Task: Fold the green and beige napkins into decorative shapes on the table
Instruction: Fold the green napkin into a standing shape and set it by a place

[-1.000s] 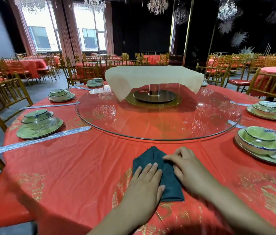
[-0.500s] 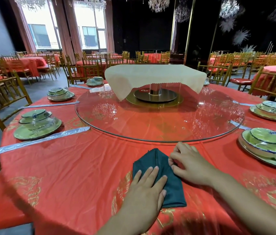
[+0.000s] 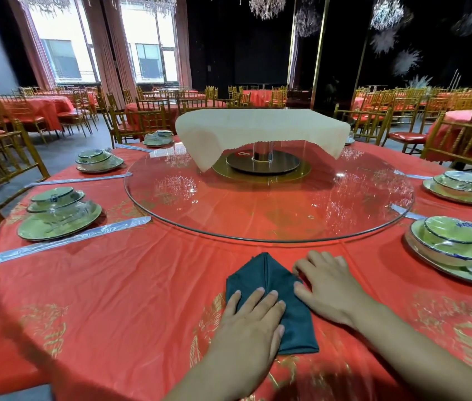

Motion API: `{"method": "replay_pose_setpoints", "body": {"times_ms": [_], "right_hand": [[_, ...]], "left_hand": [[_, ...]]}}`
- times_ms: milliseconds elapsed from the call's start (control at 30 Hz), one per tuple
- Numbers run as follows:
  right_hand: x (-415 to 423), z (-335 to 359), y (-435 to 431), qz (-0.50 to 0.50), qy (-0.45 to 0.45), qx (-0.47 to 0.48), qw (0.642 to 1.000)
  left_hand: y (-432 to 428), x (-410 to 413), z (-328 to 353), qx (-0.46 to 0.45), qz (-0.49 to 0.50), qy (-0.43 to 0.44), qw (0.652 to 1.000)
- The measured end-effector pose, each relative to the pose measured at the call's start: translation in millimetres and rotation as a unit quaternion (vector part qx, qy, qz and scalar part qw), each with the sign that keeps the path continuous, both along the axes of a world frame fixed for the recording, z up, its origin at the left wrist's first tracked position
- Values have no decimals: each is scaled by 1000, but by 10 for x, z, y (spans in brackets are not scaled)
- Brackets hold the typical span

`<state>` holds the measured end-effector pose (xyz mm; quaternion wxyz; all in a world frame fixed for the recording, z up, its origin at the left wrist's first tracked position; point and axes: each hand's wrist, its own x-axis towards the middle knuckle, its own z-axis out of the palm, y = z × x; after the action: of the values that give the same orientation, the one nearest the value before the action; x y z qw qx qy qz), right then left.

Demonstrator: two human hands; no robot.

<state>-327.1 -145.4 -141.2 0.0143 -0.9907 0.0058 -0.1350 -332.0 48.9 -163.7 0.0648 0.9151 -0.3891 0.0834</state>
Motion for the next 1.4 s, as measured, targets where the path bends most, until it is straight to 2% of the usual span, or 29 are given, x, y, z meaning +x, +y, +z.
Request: {"method": "replay_pose_setpoints", "body": {"times_ms": [100, 167, 233, 300, 467, 533, 600, 667, 733, 800, 933, 1000, 1067, 1133, 1300, 1400], "right_hand": [[-46, 131, -18, -22, 10, 29, 999], [-123, 152, 88, 21, 27, 44, 998], [-224, 100, 257, 71, 86, 57, 992], [-267, 35, 354, 78, 144, 78, 983], [-244, -25, 309, 69, 185, 111, 974], [-263, 7, 319, 74, 183, 120, 973], [-314, 75, 365, 81, 150, 109, 979], [-381, 121, 438, 93, 120, 94, 984], [-426, 110, 504, 100, 117, 103, 983], [-421, 68, 535, 105, 135, 105, 980], [-376, -44, 551, 112, 155, 48, 980], [-348, -115, 565, 81, 124, 45, 988], [-343, -100, 543, 38, 130, -20, 991], [-330, -189, 549, 28, 125, -9, 992], [-313, -242, 565, 50, 108, -12, 993], [-345, -213, 573, 34, 133, -13, 990]], "left_hand": [[-4, 4, 7, -4, 7, 7, 1000], [5, 4, 20, -9, 7, 13, 1000], [12, -6, 8, -6, -1, 11, 1000], [12, -15, -16, -8, -18, 9, 1000], [54, -17, 37, -20, -28, 89, 995], [39, -32, 110, -111, -44, 122, 985], [60, -6, 191, -166, -41, 234, 957], [120, 23, 264, -218, -35, 248, 943], [190, 63, 273, -196, -35, 222, 955], [258, 126, 251, -136, -8, 197, 971], [287, 276, 200, -21, 4, 155, 988], [281, 308, 171, 20, -4, 148, 989], [273, 304, 167, 47, -8, 140, 989], [271, 319, 191, 55, -12, 132, 990], [69, 479, 382, -11, -59, 140, 988], [-101, 612, 338, 35, -83, 153, 984]]}}
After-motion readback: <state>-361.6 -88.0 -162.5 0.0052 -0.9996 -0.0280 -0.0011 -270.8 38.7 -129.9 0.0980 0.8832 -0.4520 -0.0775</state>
